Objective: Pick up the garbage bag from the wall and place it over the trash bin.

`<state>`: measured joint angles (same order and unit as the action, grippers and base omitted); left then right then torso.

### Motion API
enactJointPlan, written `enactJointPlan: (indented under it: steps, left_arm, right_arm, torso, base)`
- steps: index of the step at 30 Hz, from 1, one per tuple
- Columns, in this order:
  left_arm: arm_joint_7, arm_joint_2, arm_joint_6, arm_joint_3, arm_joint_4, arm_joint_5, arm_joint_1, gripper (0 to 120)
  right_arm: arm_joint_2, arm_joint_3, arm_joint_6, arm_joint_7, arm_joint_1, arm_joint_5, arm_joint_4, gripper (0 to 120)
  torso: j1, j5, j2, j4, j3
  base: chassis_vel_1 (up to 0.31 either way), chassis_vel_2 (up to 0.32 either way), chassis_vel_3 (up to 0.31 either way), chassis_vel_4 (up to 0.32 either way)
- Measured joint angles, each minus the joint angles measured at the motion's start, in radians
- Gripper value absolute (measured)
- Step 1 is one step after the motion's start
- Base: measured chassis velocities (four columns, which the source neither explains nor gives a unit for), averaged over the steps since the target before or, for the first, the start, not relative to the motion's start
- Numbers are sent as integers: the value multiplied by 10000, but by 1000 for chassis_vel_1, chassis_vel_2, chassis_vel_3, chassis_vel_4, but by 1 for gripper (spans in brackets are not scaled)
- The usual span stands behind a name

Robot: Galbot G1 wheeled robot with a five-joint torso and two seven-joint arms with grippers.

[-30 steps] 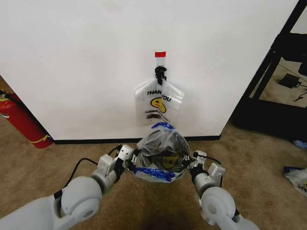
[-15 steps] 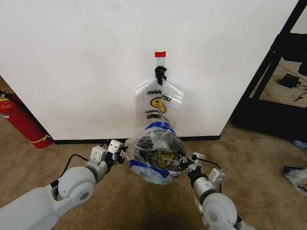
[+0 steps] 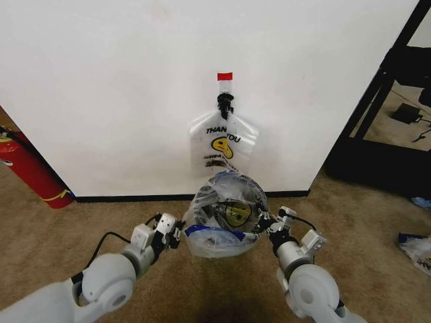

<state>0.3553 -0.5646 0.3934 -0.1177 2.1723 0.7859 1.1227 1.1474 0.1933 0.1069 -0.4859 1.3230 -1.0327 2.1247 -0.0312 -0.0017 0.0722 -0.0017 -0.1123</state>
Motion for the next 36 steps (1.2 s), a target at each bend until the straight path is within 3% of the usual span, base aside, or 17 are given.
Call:
enactJointPlan:
  steps: [5,11,19,26,31,36]
  left_arm:
    - [-152,-78,-273,16,32,-738,806,0]
    - [325,-224,-443,15,287,-981,801,4]
    - [699,95,-433,401,945,-1800,1134,31]
    - [784,102,-653,1780,1890,-3166,2422,61]
    - [614,226,-716,2188,2595,-3238,2373,78]
    - [-209,279,-268,1850,3226,-3099,2083,94]
  right_arm:
    - [101,181,64,-236,-64,-270,1,0]
    - [125,81,109,-246,-21,-216,-107,0]
    - [265,-12,118,-276,-219,-47,-540,0]
    - [233,24,118,-267,-347,44,-867,0]
    - [204,36,115,-268,-351,171,-991,0]
    - [188,38,114,-276,-359,276,-1026,0]
  torso:
    - [1,-5,0,7,0]
    - [0,-1,0,0,0]
    - [0,-1,0,0,0]
    - [-1,-3,0,4,0]
    - [-1,0,0,1,0]
    - [-1,1,0,3,0]
  base:
    - [0,0,0,0]
    - [0,0,0,0]
    - [0,0,0,0]
    - [0,0,0,0]
    - [0,0,0,0]
    - [0,0,0,0]
